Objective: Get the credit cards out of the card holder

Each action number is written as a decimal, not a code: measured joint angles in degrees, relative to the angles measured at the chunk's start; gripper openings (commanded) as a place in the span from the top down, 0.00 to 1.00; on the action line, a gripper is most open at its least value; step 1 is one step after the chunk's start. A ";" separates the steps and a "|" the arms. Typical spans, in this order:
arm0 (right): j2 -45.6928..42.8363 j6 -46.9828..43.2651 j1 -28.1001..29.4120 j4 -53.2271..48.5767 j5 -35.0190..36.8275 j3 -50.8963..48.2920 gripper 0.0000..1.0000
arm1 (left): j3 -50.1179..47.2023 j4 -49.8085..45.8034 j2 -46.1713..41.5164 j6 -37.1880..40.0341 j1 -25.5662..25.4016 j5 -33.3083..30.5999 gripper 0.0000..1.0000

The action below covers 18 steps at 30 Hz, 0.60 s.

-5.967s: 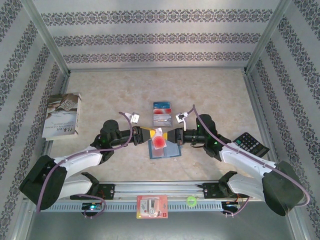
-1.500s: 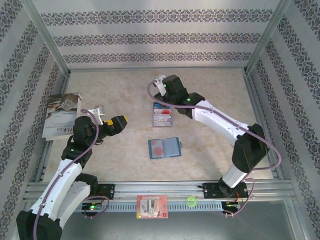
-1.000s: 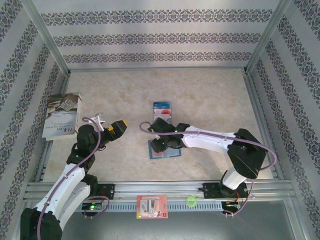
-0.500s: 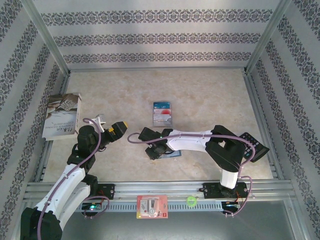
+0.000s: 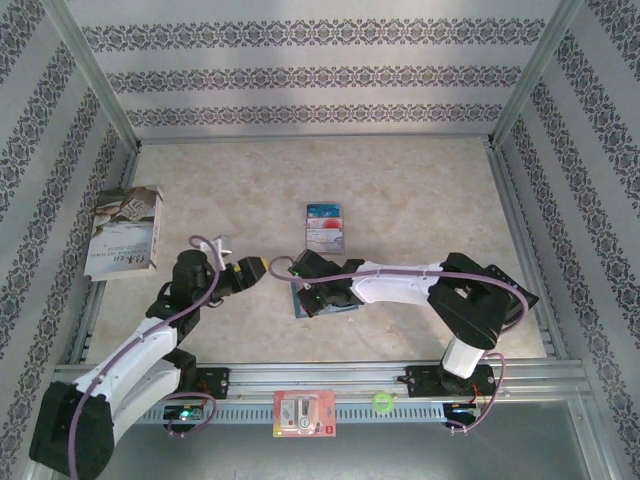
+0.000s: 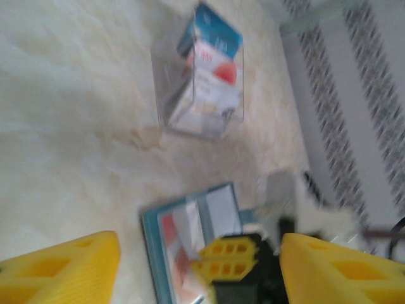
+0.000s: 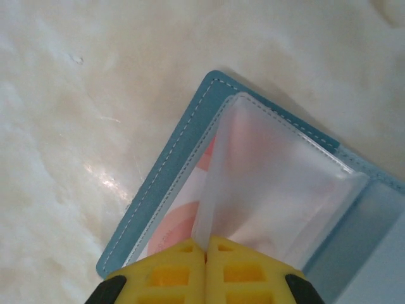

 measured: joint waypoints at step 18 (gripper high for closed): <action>-6.08 10.08 -2.16 13.18 -3.74 -8.76 1.00 | 5.90 16.22 33.18 0.42 -16.28 -5.73 1.00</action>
